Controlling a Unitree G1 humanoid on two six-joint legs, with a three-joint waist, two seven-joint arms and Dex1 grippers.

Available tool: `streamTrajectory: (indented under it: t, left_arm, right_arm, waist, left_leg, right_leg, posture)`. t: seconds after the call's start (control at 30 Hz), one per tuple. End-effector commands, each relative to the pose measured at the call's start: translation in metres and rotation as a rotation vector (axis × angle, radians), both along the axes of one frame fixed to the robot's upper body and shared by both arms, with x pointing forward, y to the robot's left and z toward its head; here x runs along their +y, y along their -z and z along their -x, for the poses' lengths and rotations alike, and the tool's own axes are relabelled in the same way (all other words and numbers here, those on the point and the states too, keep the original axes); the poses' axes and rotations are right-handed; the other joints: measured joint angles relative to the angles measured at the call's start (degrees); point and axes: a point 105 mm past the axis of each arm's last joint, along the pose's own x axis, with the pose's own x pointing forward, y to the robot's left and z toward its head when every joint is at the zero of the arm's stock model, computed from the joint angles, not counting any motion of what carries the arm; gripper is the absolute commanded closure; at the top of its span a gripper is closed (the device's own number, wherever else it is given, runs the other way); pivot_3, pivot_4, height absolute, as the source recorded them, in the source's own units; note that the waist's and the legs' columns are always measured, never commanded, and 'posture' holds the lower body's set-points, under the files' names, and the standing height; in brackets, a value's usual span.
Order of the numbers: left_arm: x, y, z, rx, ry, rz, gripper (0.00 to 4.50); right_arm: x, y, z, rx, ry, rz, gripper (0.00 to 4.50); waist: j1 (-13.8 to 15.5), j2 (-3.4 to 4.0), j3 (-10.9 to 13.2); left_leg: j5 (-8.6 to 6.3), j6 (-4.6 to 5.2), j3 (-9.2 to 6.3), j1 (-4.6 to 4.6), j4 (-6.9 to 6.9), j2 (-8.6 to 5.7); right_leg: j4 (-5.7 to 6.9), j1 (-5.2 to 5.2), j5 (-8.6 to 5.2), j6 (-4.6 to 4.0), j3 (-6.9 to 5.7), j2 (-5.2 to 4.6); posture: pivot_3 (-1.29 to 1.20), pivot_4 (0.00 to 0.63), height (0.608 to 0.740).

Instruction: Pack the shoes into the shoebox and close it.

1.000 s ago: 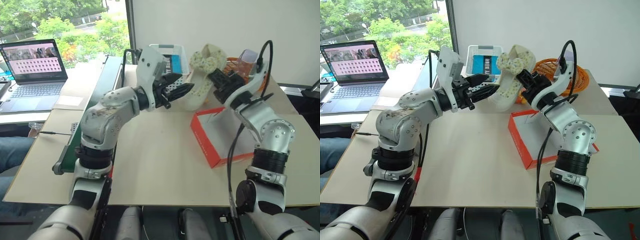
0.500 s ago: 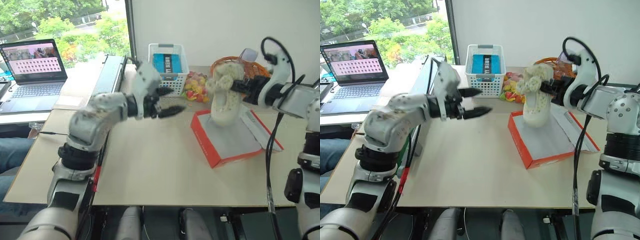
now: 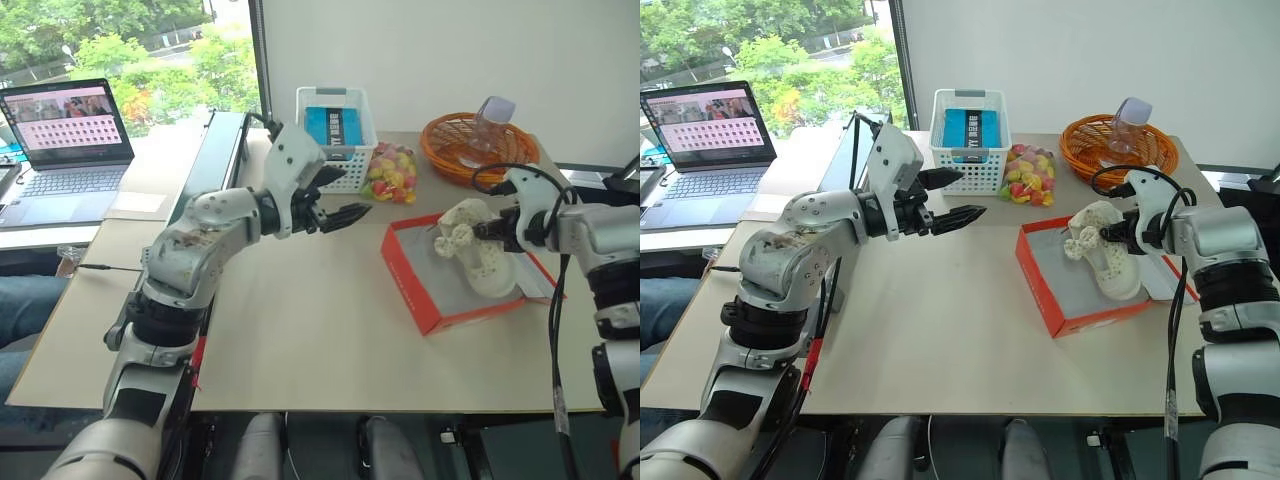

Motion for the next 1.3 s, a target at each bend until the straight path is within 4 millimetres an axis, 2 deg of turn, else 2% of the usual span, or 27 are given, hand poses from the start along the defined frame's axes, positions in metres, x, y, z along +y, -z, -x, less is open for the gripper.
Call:
streamTrajectory:
  t: [0.03,0.23,0.4,0.47,0.63,0.7,0.77,0.87,0.93,1.03,1.17,1.2,1.27,1.3]
  left_arm:
    - [-0.001,-0.012,0.006,-0.068,-0.008,0.001,0.72]
    - [-0.001,-0.01,0.009,-0.072,-0.023,-0.002,0.72]
    - [-0.001,-0.011,0.01,-0.071,-0.028,0.003,0.72]
    - [-0.002,-0.01,0.01,-0.068,-0.03,0.004,0.72]
    - [-0.002,-0.009,0.01,-0.066,-0.033,0.002,0.72]
    - [-0.002,-0.009,0.01,-0.066,-0.033,0.001,0.72]
    - [-0.002,-0.008,0.011,-0.065,-0.033,-0.001,0.72]
    - [-0.001,-0.008,0.011,-0.065,-0.035,-0.004,0.72]
    - [0.003,-0.009,0.01,-0.066,-0.054,-0.004,0.72]
    - [0.013,-0.011,0.003,-0.058,-0.115,0.008,0.72]
    - [0.036,-0.003,-0.009,-0.021,-0.237,0.006,0.72]
    - [0.044,-0.001,-0.012,-0.007,-0.271,0.012,0.48]
    - [0.057,0.002,-0.014,0.034,-0.309,0.062,0.02]
    - [0.063,0.002,-0.015,0.048,-0.334,0.085,0.02]
  right_arm:
    - [0.0,-0.006,-0.01,-0.032,-0.046,0.064,4.03]
    - [0.007,0.026,-0.012,0.042,-0.07,0.051,4.03]
    - [0.007,0.039,-0.011,0.063,-0.066,0.053,4.03]
    - [0.005,0.04,-0.012,0.055,-0.059,0.064,3.03]
    - [0.007,0.036,-0.014,0.04,-0.064,0.06,1.39]
    - [0.009,0.027,-0.016,0.017,-0.068,0.057,0.69]
    - [0.012,0.015,-0.019,-0.009,-0.083,0.059,0.22]
    - [0.019,-0.011,-0.021,-0.062,-0.116,0.075,0.22]
    - [0.03,-0.037,-0.018,-0.106,-0.172,0.071,0.22]
    - [0.053,-0.074,-0.011,-0.209,-0.238,0.0,0.22]
    - [0.111,-0.106,0.017,-0.266,-0.482,-0.309,0.22]
    - [0.123,-0.113,0.024,-0.295,-0.534,-0.375,0.08]
    - [0.14,-0.115,0.035,-0.329,-0.61,-0.42,0.0]
    - [0.147,-0.11,0.04,-0.329,-0.645,-0.42,0.0]
  waist:
    - [-0.1,0.0,0.0]
    - [-0.1,0.02,0.0]
    - [-0.1,0.01,0.0]
    - [-0.1,0.02,0.0]
    - [-0.1,0.02,0.0]
    - [-0.1,0.02,0.0]
    - [-0.2,0.02,0.0]
    - [-0.5,0.03,0.0]
    - [-0.6,0.09,0.0]
    - [-0.5,0.13,0.1]
    - [-0.9,0.14,0.1]
    - [-1.0,0.14,0.1]
    - [-1.0,0.14,0.1]
    - [-0.9,0.14,0.1]
  left_leg:
    - [0.0,0.0,0.0,0.01,0.0,0.0]
    - [0.01,0.02,-0.01,-0.02,0.0,-0.01]
    - [-0.11,-0.18,-0.02,0.17,0.0,-0.02]
    - [-0.24,-0.39,-0.02,0.3,0.0,-0.01]
    - [-0.23,-0.38,-0.01,0.3,0.0,-0.02]
    - [-0.21,-0.34,-0.01,0.3,0.0,-0.02]
    - [-0.21,-0.34,-0.01,0.3,0.0,-0.02]
    - [-0.23,-0.37,-0.01,0.3,0.0,-0.02]
    - [-0.22,-0.36,-0.01,0.3,0.0,-0.02]
    - [-0.22,-0.36,-0.01,0.29,-0.04,-0.01]
    - [-0.24,-0.39,-0.02,0.35,-0.07,0.03]
    - [-0.24,-0.39,-0.02,0.36,-0.06,0.03]
    - [-0.24,-0.38,-0.02,0.41,-0.06,0.04]
    - [-0.24,-0.38,-0.02,0.43,-0.06,0.04]
  right_leg:
    - [0.0,0.03,0.0,0.01,0.0,0.0]
    - [0.01,0.03,0.21,0.36,0.0,0.0]
    - [-0.02,0.27,0.2,0.34,-0.02,0.0]
    - [-0.01,0.38,0.09,0.16,-0.02,0.0]
    - [0.0,0.38,0.09,0.18,-0.01,0.0]
    - [0.0,0.38,0.14,0.26,-0.01,0.0]
    - [0.01,0.38,0.13,0.24,-0.01,0.0]
    - [0.02,0.36,0.13,0.23,-0.01,0.0]
    - [0.05,0.34,0.14,0.25,0.0,0.0]
    - [0.11,0.27,0.14,0.27,0.01,0.0]
    - [0.15,0.28,0.12,0.26,-0.01,0.02]
    - [0.17,0.28,0.12,0.25,-0.02,0.02]
    - [0.19,0.32,0.14,0.27,-0.02,0.02]
    - [0.19,0.34,0.14,0.27,-0.02,0.02]
  posture:
    - [0.0,0.15,0.735]
    - [0.0,0.15,0.735]
    - [0.0,0.15,0.735]
    - [0.0,0.15,0.735]
    - [0.0,0.15,0.735]
    - [0.0,0.15,0.735]
    - [0.0,0.15,0.735]
    - [0.0,0.15,0.735]
    - [0.0,0.15,0.735]
    - [0.0,0.15,0.735]
    - [0.0,0.15,0.735]
    - [0.0,0.15,0.735]
    - [0.0,0.15,0.735]
    - [0.0,0.15,0.735]
